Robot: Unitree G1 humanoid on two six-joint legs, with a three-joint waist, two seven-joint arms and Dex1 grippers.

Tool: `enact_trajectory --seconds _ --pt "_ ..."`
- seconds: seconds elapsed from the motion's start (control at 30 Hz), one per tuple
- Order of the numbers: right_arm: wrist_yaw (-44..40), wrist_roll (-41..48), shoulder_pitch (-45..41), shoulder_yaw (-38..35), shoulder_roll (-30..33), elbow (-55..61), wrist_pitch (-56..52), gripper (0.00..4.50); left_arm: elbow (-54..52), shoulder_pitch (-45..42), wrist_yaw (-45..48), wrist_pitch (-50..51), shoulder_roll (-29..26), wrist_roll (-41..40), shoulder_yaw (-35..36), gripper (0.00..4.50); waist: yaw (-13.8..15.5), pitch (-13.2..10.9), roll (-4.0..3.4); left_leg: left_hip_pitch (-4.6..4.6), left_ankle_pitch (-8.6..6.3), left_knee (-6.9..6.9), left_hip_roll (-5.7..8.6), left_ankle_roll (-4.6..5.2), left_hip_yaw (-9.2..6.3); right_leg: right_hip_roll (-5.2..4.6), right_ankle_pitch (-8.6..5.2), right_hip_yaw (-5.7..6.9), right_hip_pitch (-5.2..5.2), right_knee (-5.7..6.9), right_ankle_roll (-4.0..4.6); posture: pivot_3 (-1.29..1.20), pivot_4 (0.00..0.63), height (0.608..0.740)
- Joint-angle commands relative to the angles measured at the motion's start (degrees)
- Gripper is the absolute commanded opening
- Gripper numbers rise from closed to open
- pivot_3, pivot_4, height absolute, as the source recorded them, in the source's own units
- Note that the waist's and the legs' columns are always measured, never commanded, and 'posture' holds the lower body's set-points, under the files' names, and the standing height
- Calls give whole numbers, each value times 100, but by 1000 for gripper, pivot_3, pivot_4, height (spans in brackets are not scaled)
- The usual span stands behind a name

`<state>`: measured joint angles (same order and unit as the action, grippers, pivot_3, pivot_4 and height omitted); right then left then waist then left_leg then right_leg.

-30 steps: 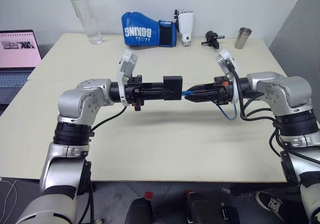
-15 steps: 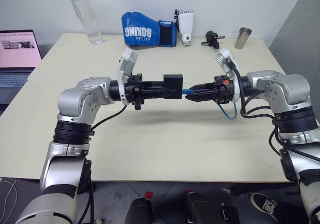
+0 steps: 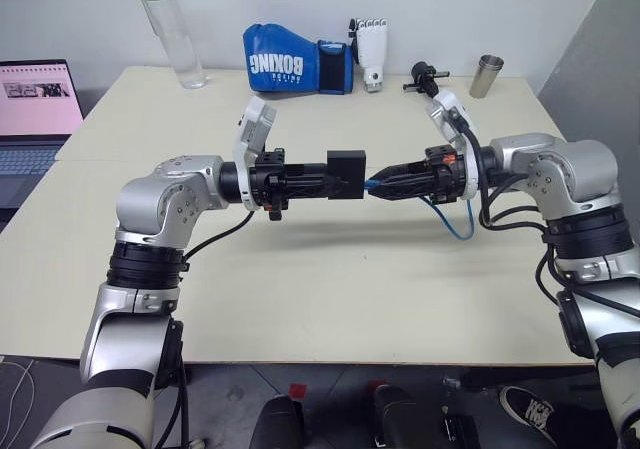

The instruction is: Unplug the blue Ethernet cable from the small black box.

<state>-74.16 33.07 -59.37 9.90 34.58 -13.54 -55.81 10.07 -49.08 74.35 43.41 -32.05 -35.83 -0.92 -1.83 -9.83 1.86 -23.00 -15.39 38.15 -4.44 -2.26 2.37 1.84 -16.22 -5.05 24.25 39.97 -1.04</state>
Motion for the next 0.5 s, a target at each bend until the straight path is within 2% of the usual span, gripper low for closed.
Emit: enact_trajectory --seconds 0.03,0.23,0.5 --pt "-126 -15 -144 -65 11 48 122 1687 -38 -164 8 -85 5 -3 33 775 0 0 0 0 0 0 0 0 0 0 0 0 0 0 0 0 150 740" --pt "-87 -60 -245 -114 -87 -121 180 1687 -6 -189 -5 -105 21 20 44 775 -2 0 0 0 0 0 0 0 0 0 0 0 0 0 0 0 150 740" --pt "-152 -70 -293 -96 -100 -202 189 95 21 -194 -3 -102 37 30 66 775 -1 0 0 0 0 0 0 0 -1 0 0 1 0 0 0 0 150 740"
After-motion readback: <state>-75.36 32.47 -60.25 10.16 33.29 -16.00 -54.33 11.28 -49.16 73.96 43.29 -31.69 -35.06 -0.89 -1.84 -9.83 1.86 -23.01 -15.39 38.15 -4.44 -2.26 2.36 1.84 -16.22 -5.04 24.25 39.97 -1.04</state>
